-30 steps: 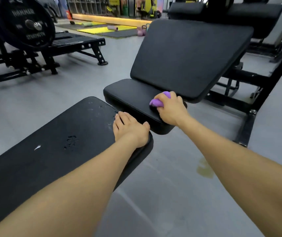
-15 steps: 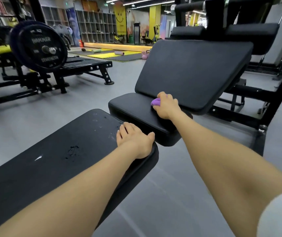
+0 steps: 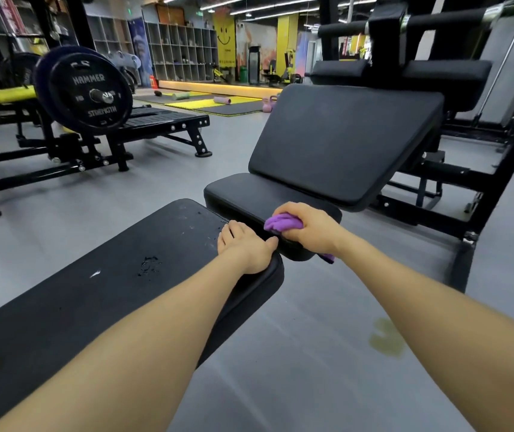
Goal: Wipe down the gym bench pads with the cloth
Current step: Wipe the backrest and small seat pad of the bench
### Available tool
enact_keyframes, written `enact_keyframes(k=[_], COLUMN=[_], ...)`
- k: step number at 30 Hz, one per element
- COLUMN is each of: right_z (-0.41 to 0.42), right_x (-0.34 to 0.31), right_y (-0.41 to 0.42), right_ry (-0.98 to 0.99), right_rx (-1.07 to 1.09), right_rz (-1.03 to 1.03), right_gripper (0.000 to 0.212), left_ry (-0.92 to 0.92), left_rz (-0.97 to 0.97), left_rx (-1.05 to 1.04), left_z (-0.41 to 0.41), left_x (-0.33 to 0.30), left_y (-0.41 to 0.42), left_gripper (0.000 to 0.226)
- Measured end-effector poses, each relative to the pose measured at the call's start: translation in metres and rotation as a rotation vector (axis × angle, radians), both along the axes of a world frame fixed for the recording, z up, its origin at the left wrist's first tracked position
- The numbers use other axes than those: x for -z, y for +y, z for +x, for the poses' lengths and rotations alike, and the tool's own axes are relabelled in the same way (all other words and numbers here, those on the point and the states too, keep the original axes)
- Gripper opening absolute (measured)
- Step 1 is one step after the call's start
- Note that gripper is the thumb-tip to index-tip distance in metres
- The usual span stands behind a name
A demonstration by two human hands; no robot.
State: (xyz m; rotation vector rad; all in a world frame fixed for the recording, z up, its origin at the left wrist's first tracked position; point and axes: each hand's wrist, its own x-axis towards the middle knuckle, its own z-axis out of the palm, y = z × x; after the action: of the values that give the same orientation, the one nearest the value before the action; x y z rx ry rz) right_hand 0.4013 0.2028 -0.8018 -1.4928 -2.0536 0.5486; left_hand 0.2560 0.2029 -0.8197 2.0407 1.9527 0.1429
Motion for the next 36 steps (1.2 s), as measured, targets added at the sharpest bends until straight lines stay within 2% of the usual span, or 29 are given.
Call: enact_keyframes(k=[2,5,9,12,15,19,21,25,29,33,36], right_z=[0.007,0.012,-0.009,-0.039,-0.065,-0.09,-0.103,-0.124,-0.137,-0.146,-0.149], right_x=[-0.004,-0.018,-0.042,-0.06,-0.078,-0.09,-0.091,-0.087,-0.085,-0.09,-0.097], right_y=[-0.014,-0.034,-0.052,-0.061,-0.067,-0.07,-0.073,-0.072,-0.068,-0.069,-0.063], right_ry=[0.022,0.138,0.318,0.473,0.616,0.655,0.605,0.638,0.513,0.411,0.435], right_rx=[0.053,0.125,0.117,0.074,0.062,0.02,-0.003,-0.016,0.023,0.092,0.154], right_rz=[-0.064,-0.165,-0.155,-0.216,-0.272,-0.302,-0.309,-0.367,-0.403,-0.288,-0.264], right_gripper=[0.029,0.03,0.028,0.024,0.025,0.029,0.028,0.027,0.031,0.02,0.021], left_ry=[-0.057,-0.254,-0.714,-1.074,-1.313,-1.346,-1.407,-1.483,-1.519,-1.376,-1.235], left_rz=[-0.008,0.008,0.006,-0.193,-0.376,-0.302,-0.228,-0.129,-0.086,-0.099,-0.002], left_rx=[0.014,0.064,0.087,0.048,0.032,0.085,0.054,-0.04,-0.097,-0.075,-0.213], left_z=[-0.007,-0.023,-0.037,-0.05,-0.074,-0.098,-0.107,-0.123,-0.139,-0.15,-0.159], left_x=[-0.005,-0.015,-0.032,-0.05,-0.061,-0.067,-0.067,-0.066,-0.069,-0.07,-0.075], left_y=[0.0,-0.003,-0.022,-0.043,-0.058,-0.069,-0.073,-0.072,-0.071,-0.075,-0.075], left_gripper=[0.081,0.057,0.054,0.031,0.03,0.013,0.015,0.031,0.023,0.021,0.015])
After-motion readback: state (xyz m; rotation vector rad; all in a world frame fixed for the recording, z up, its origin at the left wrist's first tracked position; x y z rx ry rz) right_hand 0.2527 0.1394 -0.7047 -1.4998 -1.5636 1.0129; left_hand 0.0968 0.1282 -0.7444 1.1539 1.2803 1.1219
